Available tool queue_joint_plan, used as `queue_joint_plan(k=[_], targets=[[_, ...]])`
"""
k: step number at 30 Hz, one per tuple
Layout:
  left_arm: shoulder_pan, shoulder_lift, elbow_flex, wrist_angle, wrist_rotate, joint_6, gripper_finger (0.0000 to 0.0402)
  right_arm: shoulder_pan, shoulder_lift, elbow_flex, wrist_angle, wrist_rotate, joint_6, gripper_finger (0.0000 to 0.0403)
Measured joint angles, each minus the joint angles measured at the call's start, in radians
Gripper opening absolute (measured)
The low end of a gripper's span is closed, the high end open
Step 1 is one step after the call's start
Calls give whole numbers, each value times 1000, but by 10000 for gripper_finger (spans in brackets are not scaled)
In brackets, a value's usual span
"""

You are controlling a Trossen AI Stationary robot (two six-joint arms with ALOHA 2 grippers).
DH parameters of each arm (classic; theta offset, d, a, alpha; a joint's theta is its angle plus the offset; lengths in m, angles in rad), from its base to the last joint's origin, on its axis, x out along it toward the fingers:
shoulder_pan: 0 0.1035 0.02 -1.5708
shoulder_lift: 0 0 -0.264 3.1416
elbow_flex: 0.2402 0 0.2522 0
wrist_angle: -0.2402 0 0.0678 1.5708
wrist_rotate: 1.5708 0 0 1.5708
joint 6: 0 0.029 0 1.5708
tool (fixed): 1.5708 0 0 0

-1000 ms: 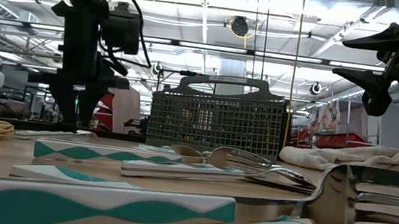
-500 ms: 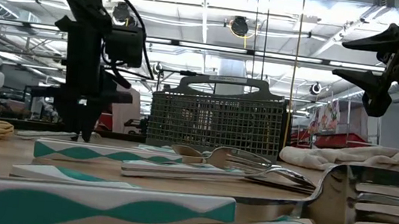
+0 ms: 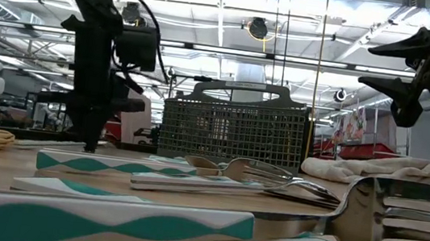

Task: Sort silverware
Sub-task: Put the fork into the silverware basket

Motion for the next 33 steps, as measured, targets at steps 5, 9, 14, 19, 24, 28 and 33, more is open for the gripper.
queue_joint_plan(k=[5, 9, 14, 19, 24, 28, 33], targets=[[-36, -74, 5, 48, -72, -61, 13, 0, 3, 0, -6, -1, 1, 222], [-57, -155, 5, 50, -134, -114, 13, 0, 4, 0, -6, -1, 1, 222], [-97, -270, 5, 109, -240, -118, 13, 0, 4, 0, -7, -1, 1, 222], [-130, -366, 5, 323, -415, 63, 13, 0, 4, 0, -7, -1, -2, 222], [-140, -397, 7, 676, -630, 555, 13, 0, 4, 0, -8, -1, -12, 222], [-106, -372, 8, 1006, -669, 1066, 13, 0, 4, 0, -8, 0, -24, 222], [-50, -302, 8, 1316, -583, 1315, 13, 0, 5, 0, -8, 0, -25, 222]])
